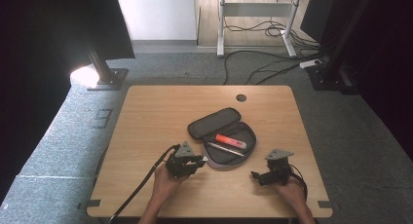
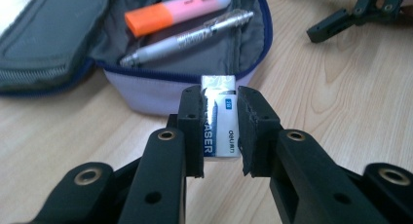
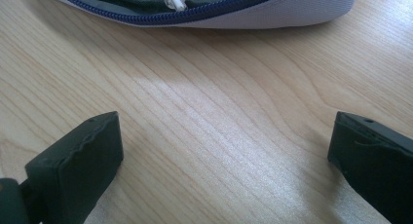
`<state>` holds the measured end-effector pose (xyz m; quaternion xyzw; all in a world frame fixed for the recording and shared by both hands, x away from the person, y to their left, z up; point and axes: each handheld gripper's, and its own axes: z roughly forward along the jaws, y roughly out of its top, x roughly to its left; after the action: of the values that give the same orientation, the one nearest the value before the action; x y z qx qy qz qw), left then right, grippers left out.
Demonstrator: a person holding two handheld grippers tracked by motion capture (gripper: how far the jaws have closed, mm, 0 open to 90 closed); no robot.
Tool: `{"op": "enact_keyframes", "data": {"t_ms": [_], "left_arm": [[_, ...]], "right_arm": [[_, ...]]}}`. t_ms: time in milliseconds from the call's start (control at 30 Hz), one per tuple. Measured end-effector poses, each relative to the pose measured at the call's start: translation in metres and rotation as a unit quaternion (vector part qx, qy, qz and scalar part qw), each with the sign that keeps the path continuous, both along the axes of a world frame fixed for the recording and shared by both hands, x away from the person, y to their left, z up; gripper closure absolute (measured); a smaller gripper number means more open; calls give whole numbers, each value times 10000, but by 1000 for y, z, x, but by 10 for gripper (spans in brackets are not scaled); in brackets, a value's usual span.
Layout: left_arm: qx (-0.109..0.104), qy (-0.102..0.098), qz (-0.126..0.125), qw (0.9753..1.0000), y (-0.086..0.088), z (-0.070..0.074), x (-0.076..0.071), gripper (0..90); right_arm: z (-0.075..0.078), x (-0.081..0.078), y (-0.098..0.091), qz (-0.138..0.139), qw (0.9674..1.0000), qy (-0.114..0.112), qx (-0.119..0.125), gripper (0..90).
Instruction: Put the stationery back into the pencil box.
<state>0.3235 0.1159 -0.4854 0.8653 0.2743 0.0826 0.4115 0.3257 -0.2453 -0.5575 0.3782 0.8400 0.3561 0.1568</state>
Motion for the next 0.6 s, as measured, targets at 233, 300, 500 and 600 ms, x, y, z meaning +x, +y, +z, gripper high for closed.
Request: {"op": "enact_keyframes", "data": {"t_ms": [233, 300, 500, 600], "left_arm": [[135, -23, -72, 9999, -12, 8, 9, 730], [150, -35, -81, 9998, -14, 9, 10, 730], [182, -57, -138, 9997, -24, 13, 18, 729], [234, -56, -166, 9996, -30, 14, 22, 729]], "right_arm": [[0, 0, 0, -1, 10000, 0, 1, 0], [0, 0, 0, 0, 10000, -1, 0, 0], [0, 0, 0, 1, 10000, -1, 0, 0], [0, 0, 0, 2, 10000, -2, -1, 0]]}}
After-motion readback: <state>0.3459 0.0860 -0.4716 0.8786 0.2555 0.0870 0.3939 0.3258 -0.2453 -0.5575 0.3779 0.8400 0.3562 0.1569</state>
